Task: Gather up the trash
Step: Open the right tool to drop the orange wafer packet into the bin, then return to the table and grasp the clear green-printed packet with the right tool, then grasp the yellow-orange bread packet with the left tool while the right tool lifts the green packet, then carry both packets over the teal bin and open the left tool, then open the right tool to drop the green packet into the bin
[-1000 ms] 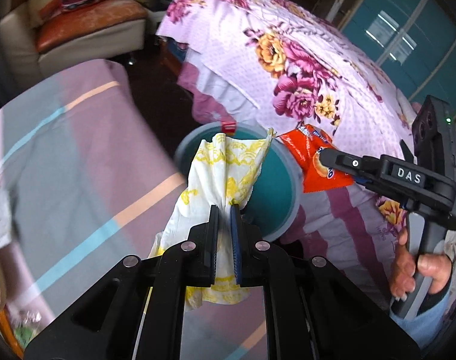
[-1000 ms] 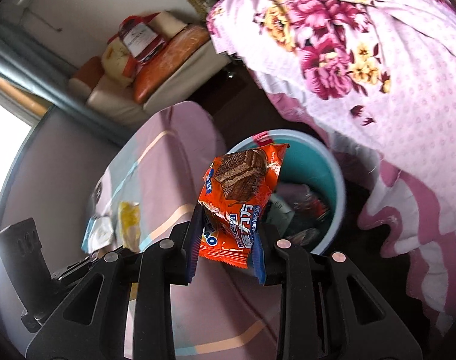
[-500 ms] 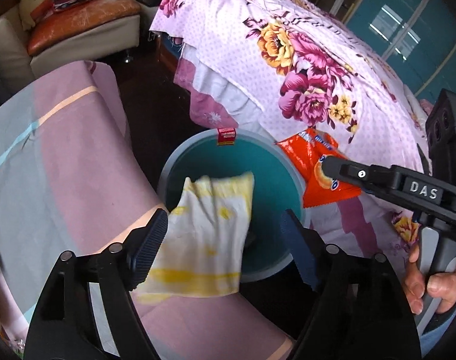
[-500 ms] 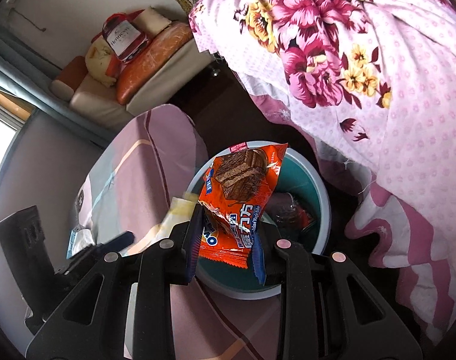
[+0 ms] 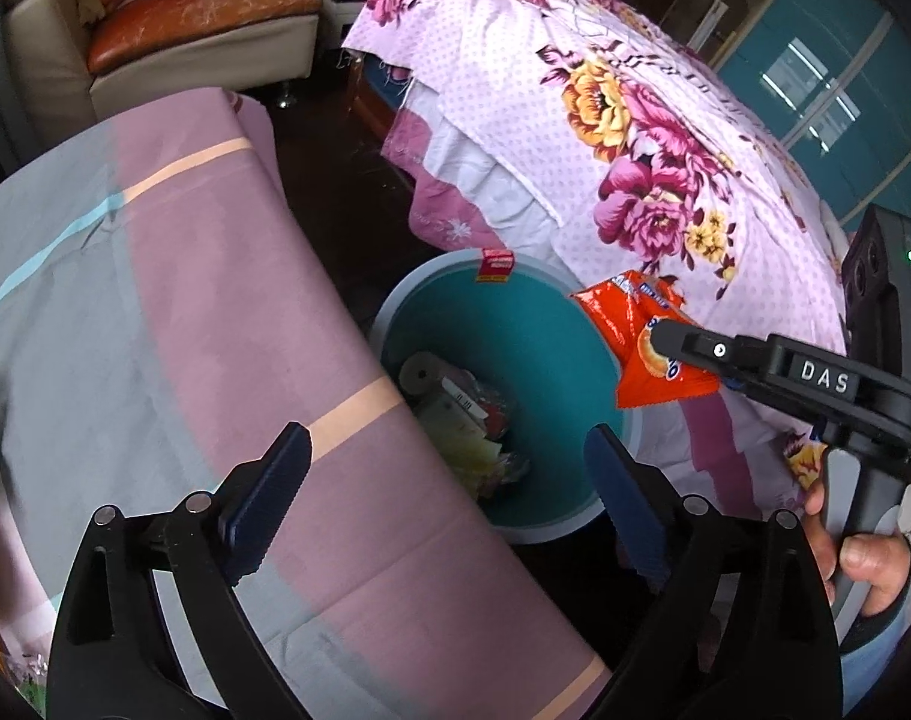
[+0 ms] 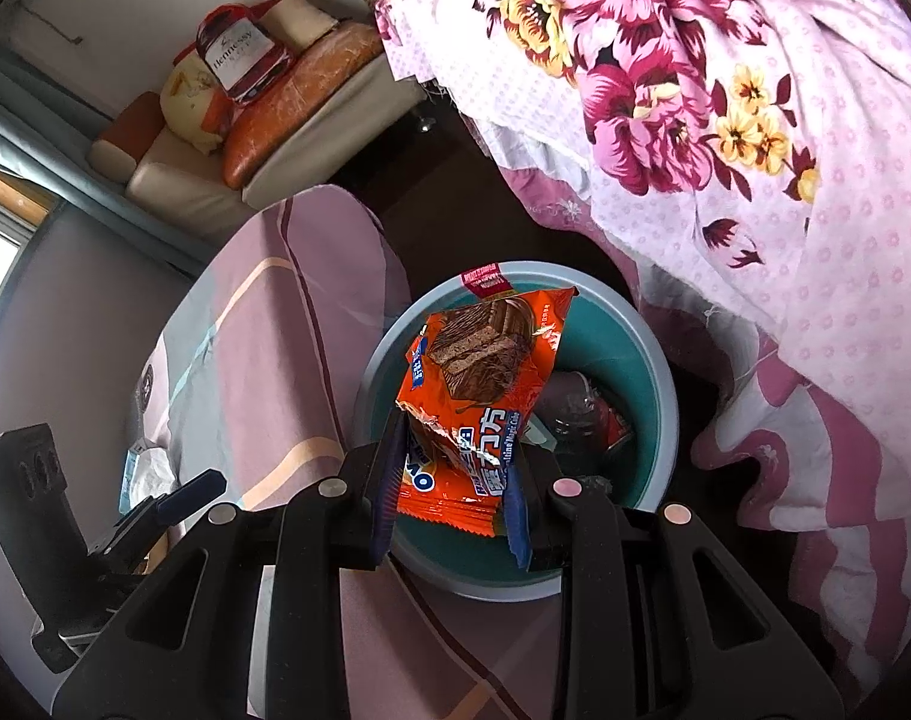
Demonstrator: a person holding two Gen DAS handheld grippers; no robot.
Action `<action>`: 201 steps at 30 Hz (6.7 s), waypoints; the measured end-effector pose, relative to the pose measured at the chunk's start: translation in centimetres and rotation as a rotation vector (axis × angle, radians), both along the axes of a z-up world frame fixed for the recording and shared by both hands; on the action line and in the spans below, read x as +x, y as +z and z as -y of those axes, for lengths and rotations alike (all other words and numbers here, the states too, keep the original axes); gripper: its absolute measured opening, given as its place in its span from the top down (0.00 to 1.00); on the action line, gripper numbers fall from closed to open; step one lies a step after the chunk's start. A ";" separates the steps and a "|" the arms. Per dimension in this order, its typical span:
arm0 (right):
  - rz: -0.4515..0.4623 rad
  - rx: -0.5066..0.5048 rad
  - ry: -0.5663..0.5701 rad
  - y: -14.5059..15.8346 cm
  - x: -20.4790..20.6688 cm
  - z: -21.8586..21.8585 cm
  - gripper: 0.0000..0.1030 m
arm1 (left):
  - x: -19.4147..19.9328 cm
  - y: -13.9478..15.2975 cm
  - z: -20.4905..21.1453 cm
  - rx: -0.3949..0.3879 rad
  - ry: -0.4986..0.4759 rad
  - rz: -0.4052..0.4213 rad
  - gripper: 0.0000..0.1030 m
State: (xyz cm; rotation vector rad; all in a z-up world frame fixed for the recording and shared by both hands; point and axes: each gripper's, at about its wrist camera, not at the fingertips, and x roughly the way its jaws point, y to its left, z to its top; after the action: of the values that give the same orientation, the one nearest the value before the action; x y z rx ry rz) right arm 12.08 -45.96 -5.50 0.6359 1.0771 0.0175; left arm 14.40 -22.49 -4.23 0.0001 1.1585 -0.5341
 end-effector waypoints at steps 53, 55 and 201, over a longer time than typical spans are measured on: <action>-0.147 -0.080 0.547 2.9 -4.0 -32.4 0.24 | -14.2 3.0 -35.1 -0.066 0.546 0.087 0.05; -0.164 -0.077 0.577 2.6 -4.2 -34.2 0.24 | -14.7 2.7 -36.8 -0.070 0.578 0.081 0.05; 0.005 0.008 -0.063 -0.1 -0.5 1.6 0.37 | -1.4 -2.0 2.0 0.115 -0.062 -0.018 0.10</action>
State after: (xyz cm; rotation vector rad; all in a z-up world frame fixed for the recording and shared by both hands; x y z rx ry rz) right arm 11.61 -47.57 -5.58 0.6765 1.0520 -0.0309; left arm 13.01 -24.53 -6.25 0.1308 1.2088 -0.5229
